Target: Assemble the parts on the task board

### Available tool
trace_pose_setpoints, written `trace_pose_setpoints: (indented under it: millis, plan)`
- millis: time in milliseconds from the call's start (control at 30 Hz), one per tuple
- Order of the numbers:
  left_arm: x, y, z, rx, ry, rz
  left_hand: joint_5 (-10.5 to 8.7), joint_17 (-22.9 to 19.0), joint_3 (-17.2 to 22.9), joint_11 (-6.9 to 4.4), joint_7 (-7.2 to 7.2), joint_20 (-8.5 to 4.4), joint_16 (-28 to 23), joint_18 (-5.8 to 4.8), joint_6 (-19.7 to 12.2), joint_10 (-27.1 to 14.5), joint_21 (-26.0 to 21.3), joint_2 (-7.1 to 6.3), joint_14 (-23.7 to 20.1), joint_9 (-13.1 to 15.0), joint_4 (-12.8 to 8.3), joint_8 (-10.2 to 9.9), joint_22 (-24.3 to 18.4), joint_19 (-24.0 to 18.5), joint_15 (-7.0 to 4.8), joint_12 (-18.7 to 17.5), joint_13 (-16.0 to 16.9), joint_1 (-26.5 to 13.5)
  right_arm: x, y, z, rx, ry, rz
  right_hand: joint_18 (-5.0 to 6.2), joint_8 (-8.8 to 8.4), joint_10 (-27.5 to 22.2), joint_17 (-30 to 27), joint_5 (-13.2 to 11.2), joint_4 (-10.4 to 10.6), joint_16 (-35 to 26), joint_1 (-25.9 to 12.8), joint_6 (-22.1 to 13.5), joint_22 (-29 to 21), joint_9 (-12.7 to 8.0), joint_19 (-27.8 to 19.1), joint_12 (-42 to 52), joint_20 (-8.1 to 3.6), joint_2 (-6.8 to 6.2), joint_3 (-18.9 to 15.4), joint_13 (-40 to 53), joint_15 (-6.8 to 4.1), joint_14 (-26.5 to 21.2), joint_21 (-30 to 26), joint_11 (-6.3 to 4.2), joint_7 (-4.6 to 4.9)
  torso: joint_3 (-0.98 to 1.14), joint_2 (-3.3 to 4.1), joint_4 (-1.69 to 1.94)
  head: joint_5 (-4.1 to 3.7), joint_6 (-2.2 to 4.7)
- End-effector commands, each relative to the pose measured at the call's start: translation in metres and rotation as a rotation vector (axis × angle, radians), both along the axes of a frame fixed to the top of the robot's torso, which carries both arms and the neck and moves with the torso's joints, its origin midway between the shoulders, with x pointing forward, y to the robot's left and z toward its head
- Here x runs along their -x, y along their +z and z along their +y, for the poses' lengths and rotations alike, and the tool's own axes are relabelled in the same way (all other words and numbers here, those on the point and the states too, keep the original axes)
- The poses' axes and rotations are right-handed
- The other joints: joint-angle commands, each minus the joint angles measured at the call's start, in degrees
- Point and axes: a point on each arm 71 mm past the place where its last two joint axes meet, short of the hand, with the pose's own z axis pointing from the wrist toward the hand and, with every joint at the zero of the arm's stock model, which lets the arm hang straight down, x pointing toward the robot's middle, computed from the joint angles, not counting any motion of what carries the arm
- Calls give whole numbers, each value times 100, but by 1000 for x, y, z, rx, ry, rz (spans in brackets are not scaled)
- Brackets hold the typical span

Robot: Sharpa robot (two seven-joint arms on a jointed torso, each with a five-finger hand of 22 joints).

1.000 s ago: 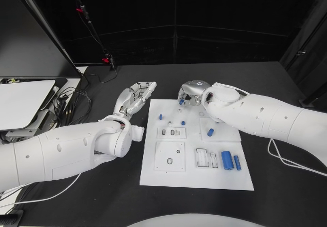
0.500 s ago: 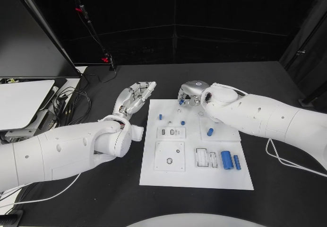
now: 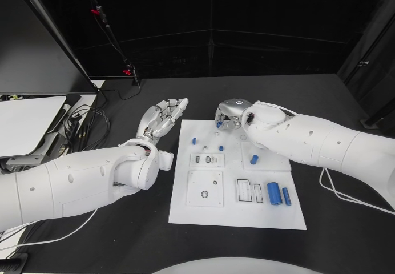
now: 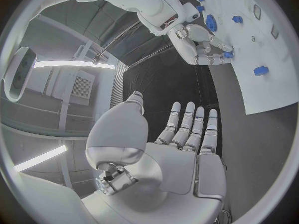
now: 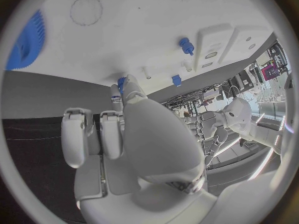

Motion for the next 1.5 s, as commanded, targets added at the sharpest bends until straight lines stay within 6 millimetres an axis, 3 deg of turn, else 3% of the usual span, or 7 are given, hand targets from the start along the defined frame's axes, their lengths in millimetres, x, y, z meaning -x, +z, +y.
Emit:
trace_pose_setpoints:
  millis: [33,567,900,1167,1233,1333,1500]
  plan:
    - [7,21,-1,65,-39,-287,21,3,0,31,794,40,5,77,50,8,31,54,-12,0,-21,-22,5,1,41,1,-2,2,0,-4,0,32,-5,36,2,-220,-311,348,-9,23,-38,-133,-351,798,-22,127,-18,71,-93,-65,-3,95,395,-45,69,-70,2,0,2,-1,-2]
    - [7,20,0,65,-40,-282,27,2,-2,34,796,42,5,75,50,9,32,65,-12,0,-22,-25,5,-2,45,1,-2,9,6,11,-8,-215,-42,-99,132,-601,-1391,-360,-9,19,-259,-935,-2870,294,-91,-188,41,278,-539,-177,32,221,238,-303,301,-437,4,-1,-1,9,4]
    - [8,20,0,70,-45,-279,43,2,-7,42,802,48,7,70,54,15,39,80,-8,0,-25,-28,7,-1,55,3,-2,29,31,34,-54,-726,-130,-49,178,-572,-913,-468,127,-13,-308,-1448,-2921,90,-71,-285,442,300,-679,-59,92,243,229,-435,262,-176,-16,-11,9,-83,49]
    - [7,20,2,67,-40,-278,48,2,-10,45,803,50,8,69,57,19,46,83,-5,0,-26,-28,10,4,58,4,-2,38,52,45,-98,-808,-175,104,311,-588,-225,-1543,213,-32,-752,-1803,-3291,-478,-88,-946,1560,96,-617,-72,694,15,-315,-900,-48,-312,-7,-19,-25,-103,68]
    - [7,20,1,69,-44,-277,52,3,-14,47,805,52,10,68,61,25,50,85,0,1,-27,-28,12,6,61,6,-1,46,57,45,-107,-787,-166,134,333,-603,-254,-1252,242,-54,-594,-1839,-3615,-522,-113,-1156,2676,-4,-628,-113,1518,-65,-377,-963,-167,-276,-5,-12,-18,-123,79]
    - [7,20,1,71,-47,-276,57,3,-18,51,806,55,12,67,66,32,52,89,6,1,-27,-28,12,4,66,9,-1,56,62,44,-121,-723,-155,168,394,-657,136,1216,360,-114,229,-1979,-4046,-725,-149,-1884,7854,22,-374,-142,7004,-12,415,-1168,-242,-337,-1,-13,-22,-144,87]
    - [7,20,0,73,-50,-276,66,3,-30,57,808,62,16,63,82,53,61,100,21,3,-25,-26,15,6,76,16,0,73,64,44,-134,-640,-149,152,327,-540,2325,1510,658,-38,252,-2119,-3456,-272,-77,-1582,8648,96,-386,-306,8660,75,596,-931,-146,-350,-7,-12,-15,-247,99]
